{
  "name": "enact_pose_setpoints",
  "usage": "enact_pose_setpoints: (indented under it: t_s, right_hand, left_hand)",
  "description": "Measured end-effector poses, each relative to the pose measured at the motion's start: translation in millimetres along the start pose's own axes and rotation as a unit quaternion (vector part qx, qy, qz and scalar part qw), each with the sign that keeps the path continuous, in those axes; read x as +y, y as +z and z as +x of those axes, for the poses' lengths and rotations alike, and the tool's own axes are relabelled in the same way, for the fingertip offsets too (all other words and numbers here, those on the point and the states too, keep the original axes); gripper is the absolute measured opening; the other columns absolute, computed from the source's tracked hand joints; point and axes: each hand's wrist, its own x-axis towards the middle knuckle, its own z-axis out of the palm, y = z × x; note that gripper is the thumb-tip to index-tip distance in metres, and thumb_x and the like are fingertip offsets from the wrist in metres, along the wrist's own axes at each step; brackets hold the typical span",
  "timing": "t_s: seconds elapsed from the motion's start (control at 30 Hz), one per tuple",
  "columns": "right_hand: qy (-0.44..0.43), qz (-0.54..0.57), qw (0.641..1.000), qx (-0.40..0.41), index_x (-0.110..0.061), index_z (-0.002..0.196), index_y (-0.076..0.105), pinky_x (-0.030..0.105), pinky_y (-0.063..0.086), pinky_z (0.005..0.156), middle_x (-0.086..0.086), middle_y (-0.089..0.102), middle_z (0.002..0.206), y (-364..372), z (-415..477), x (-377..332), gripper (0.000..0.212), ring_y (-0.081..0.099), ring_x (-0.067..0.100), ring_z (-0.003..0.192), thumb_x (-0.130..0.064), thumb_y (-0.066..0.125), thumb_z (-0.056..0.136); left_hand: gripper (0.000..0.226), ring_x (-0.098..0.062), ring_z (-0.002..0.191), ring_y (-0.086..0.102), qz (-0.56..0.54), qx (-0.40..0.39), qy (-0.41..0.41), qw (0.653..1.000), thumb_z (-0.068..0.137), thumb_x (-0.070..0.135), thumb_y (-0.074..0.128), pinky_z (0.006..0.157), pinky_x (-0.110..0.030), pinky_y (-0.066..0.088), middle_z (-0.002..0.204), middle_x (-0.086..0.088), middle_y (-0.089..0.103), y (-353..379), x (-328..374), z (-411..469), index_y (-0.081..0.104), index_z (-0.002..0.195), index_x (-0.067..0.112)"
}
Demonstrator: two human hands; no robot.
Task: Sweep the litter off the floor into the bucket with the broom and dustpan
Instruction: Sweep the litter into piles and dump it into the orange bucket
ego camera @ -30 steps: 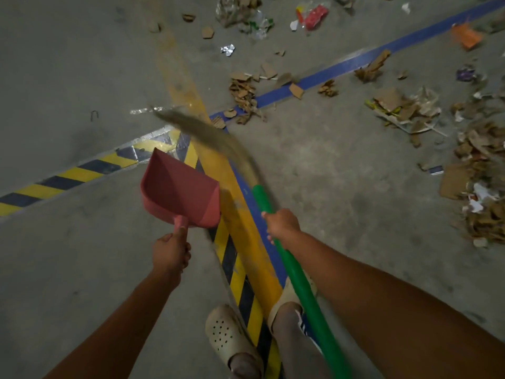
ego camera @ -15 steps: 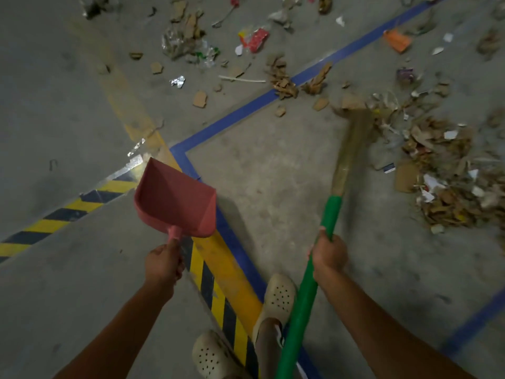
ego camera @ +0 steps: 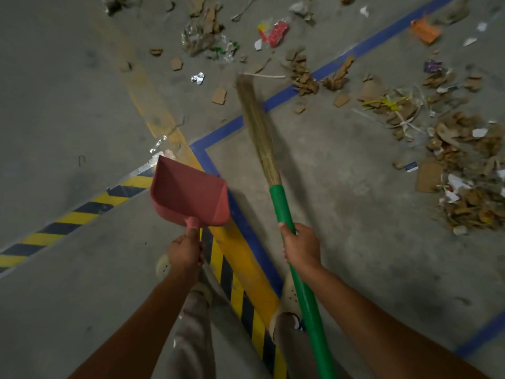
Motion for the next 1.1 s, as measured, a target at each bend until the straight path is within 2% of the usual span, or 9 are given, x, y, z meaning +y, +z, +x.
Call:
enact_pose_setpoints:
  t_s: [0.2, 0.3, 0.37, 0.47, 0.63, 0.7, 0.8, 0.93, 1.1]
  right_hand:
    - [-0.043, -0.057, 0.997, 0.006, -0.02, 0.069, 0.056, 0.046, 0.058, 0.062, 0.007, 0.065, 0.066, 56, -10, -34, 0.036, 0.067, 0.029, 0.061, -0.043, 0.057, 0.097]
    - [-0.069, -0.071, 0.995, -0.009, -0.019, 0.075, 0.059, 0.046, 0.058, 0.061, 0.005, 0.066, 0.067, 98, -20, -67, 0.041, 0.067, 0.028, 0.062, -0.056, 0.051, 0.09]
    - [-0.094, -0.112, 0.989, -0.027, -0.017, 0.082, 0.062, 0.044, 0.056, 0.066, 0.008, 0.068, 0.076, 133, -23, -91, 0.046, 0.067, 0.032, 0.074, -0.06, 0.047, 0.087]
    - [-0.123, -0.208, 0.968, -0.073, -0.01, 0.1, 0.066, 0.04, 0.05, 0.077, 0.018, 0.07, 0.101, 188, -18, -126, 0.041, 0.065, 0.037, 0.098, -0.049, 0.054, 0.097]
    - [-0.022, -0.277, 0.952, -0.125, -0.006, 0.115, 0.067, 0.037, 0.053, 0.085, 0.018, 0.07, 0.114, 229, 22, -155, 0.051, 0.067, 0.037, 0.105, -0.051, 0.056, 0.096]
    - [0.053, -0.204, 0.975, -0.073, -0.001, 0.102, 0.069, 0.041, 0.059, 0.08, 0.019, 0.073, 0.096, 220, 40, -156, 0.049, 0.072, 0.035, 0.086, -0.049, 0.059, 0.096]
    - [0.155, -0.022, 0.986, 0.053, 0.005, 0.091, 0.067, 0.04, 0.058, 0.056, 0.017, 0.068, 0.073, 195, 59, -156, 0.046, 0.065, 0.028, 0.054, -0.04, 0.062, 0.097]
    - [0.159, 0.035, 0.97, 0.179, 0.005, 0.092, 0.071, 0.05, 0.062, 0.07, 0.021, 0.073, 0.077, 167, 70, -152, 0.062, 0.073, 0.037, 0.069, -0.055, 0.055, 0.089]
    - [0.096, 0.049, 0.976, 0.189, -0.004, 0.083, 0.065, 0.037, 0.055, 0.062, 0.015, 0.067, 0.067, 167, 20, -178, 0.047, 0.066, 0.032, 0.06, -0.045, 0.05, 0.1]
  left_hand:
    - [0.054, -0.019, 0.041, 0.039, -0.045, -0.007, -0.016, 0.999, 0.097, 0.05, 0.059, 0.036, -0.02, 0.027, 0.052, -0.008, 0.051, -43, 26, 52, 0.053, 0.066, 0.006]
    - [0.061, -0.015, 0.038, 0.038, -0.039, -0.001, -0.018, 0.999, 0.092, 0.063, 0.06, 0.036, -0.02, 0.028, 0.058, -0.012, 0.05, -79, 42, 80, 0.055, 0.07, 0.006]
    - [0.057, -0.014, 0.038, 0.037, -0.034, -0.002, -0.021, 0.999, 0.092, 0.064, 0.059, 0.035, -0.02, 0.027, 0.064, -0.014, 0.049, -107, 50, 102, 0.054, 0.076, 0.009]
    - [0.06, -0.013, 0.038, 0.036, -0.015, -0.005, -0.034, 0.999, 0.09, 0.07, 0.056, 0.035, -0.021, 0.025, 0.062, -0.009, 0.048, -145, 62, 130, 0.051, 0.078, 0.012]
    - [0.061, -0.015, 0.04, 0.037, 0.008, 0.009, -0.04, 0.999, 0.092, 0.069, 0.053, 0.04, -0.023, 0.024, 0.058, -0.007, 0.049, -186, 75, 163, 0.053, 0.077, 0.009]
    - [0.059, -0.015, 0.04, 0.037, 0.013, -0.002, -0.037, 0.999, 0.093, 0.066, 0.053, 0.04, -0.023, 0.025, 0.057, -0.006, 0.049, -190, 82, 171, 0.053, 0.076, 0.009]
    - [0.059, -0.012, 0.037, 0.036, 0.025, -0.022, -0.028, 0.999, 0.093, 0.066, 0.054, 0.034, -0.021, 0.024, 0.058, -0.006, 0.048, -184, 93, 179, 0.052, 0.072, 0.011]
    - [0.062, -0.013, 0.039, 0.036, 0.033, -0.058, -0.021, 0.998, 0.09, 0.071, 0.054, 0.038, -0.023, 0.025, 0.059, -0.007, 0.048, -171, 107, 182, 0.05, 0.067, 0.013]
    - [0.063, -0.013, 0.04, 0.037, 0.033, -0.082, -0.022, 0.996, 0.089, 0.074, 0.052, 0.041, -0.024, 0.026, 0.058, -0.005, 0.048, -163, 124, 174, 0.051, 0.069, 0.014]
